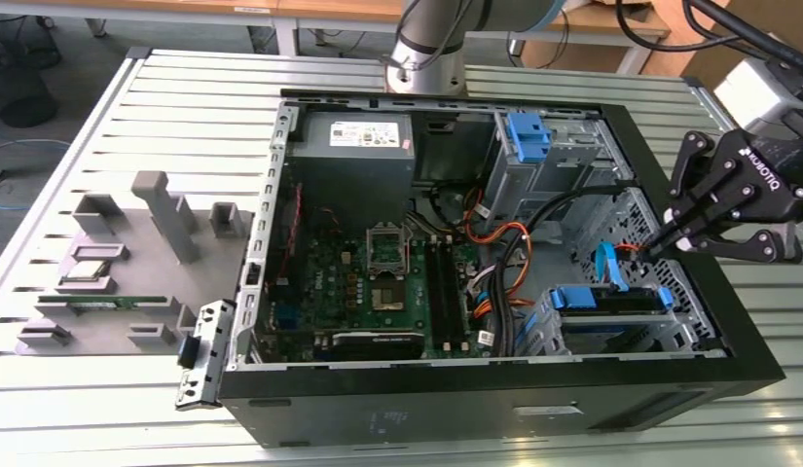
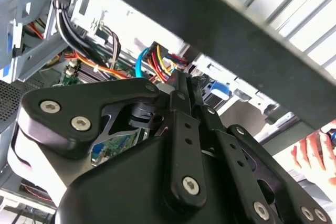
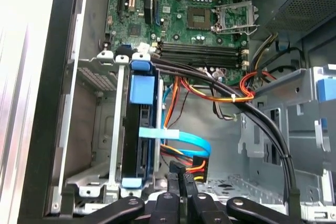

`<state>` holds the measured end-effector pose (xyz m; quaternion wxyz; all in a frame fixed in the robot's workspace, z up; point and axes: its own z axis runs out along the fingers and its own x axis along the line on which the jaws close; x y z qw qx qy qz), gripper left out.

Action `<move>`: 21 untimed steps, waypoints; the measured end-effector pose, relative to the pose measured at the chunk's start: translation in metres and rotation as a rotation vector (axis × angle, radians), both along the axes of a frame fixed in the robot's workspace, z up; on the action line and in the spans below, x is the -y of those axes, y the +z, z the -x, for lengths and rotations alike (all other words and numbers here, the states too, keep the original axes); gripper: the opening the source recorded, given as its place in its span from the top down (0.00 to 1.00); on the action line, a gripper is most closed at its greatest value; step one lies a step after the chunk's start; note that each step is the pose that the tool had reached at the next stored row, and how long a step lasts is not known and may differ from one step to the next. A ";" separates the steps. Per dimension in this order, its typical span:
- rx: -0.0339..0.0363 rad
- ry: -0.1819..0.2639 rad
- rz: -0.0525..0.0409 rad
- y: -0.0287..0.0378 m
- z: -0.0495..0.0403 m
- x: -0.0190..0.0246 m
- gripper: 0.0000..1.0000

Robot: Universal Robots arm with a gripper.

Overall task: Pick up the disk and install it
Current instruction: 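Insert the second disk wire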

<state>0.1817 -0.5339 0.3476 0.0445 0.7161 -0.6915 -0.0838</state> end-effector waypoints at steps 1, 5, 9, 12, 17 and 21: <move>0.0000 0.000 -0.0002 -0.0001 0.0012 0.0000 0.82; 0.0000 0.000 0.0000 -0.0001 0.0012 0.0000 0.82; 0.0000 0.000 0.0029 -0.0001 0.0014 0.0010 0.82; 0.0000 0.001 0.0124 -0.0003 0.0017 0.0030 0.82; 0.0000 0.001 0.0307 -0.0005 0.0022 0.0050 0.82; 0.0000 0.001 0.0579 -0.0006 0.0037 0.0052 0.82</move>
